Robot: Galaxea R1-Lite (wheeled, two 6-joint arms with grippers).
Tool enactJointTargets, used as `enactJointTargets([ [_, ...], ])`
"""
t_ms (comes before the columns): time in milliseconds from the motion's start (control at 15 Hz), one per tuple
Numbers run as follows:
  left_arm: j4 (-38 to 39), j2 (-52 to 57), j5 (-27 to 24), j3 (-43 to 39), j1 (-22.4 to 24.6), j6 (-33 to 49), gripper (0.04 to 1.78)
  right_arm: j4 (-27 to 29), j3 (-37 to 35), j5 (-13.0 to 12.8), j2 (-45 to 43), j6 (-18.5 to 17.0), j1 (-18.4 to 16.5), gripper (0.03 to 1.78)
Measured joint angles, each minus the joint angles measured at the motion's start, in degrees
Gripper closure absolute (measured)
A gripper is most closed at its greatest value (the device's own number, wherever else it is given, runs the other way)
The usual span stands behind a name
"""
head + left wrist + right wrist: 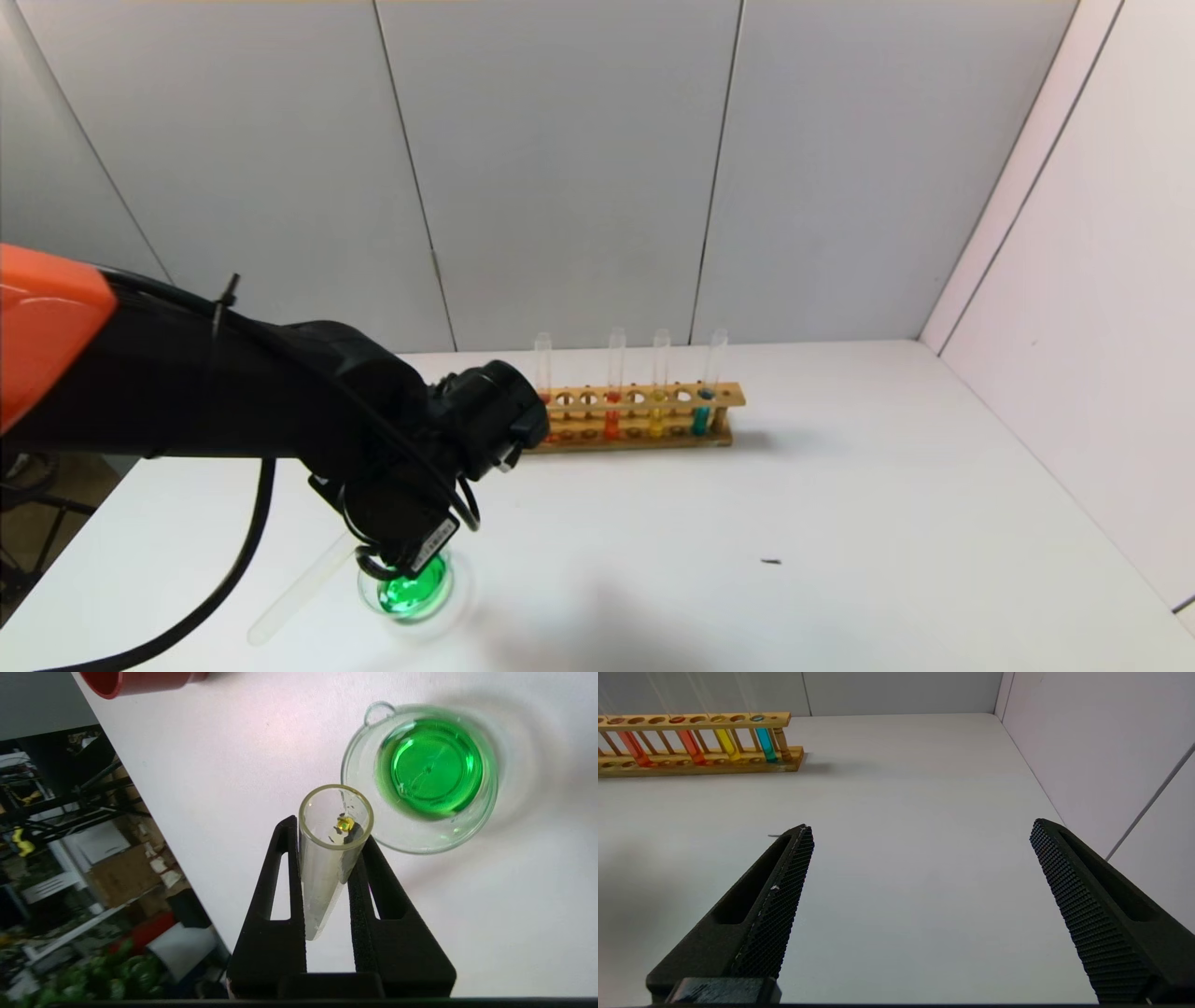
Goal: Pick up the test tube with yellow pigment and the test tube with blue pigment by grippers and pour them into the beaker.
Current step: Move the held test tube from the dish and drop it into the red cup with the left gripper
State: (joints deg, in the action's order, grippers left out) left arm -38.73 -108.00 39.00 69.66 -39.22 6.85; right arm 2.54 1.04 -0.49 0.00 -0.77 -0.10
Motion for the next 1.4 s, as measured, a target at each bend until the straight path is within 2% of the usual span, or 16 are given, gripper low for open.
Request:
enactJointTargets([
  [200,5.9,5.9,-0.3,0.4,2.7,0.6,1.51,0.0,0.0,0.0,0.0,0.0,0.0,0.11],
  [467,9.5,12.3,-0.7,2.4,10.4,0.4,1.51,0.0,0.0,0.0,0.0,0.0,0.0,0.11],
  [733,10.2,16.6,-5.2,6.4,16.7,0.2,1.51,0.0,0.0,0.0,0.0,0.0,0.0,0.11],
  [1000,13.5,17.5,-8.4,9.9,21.1,-1.9,1.51,0.0,0.0,0.0,0.0,0.0,0.0,0.11],
  [1400,23.1,13.3,-14.2,12.3,28.2,-3.0,1.51,0.0,0.0,0.0,0.0,0.0,0.0,0.11],
])
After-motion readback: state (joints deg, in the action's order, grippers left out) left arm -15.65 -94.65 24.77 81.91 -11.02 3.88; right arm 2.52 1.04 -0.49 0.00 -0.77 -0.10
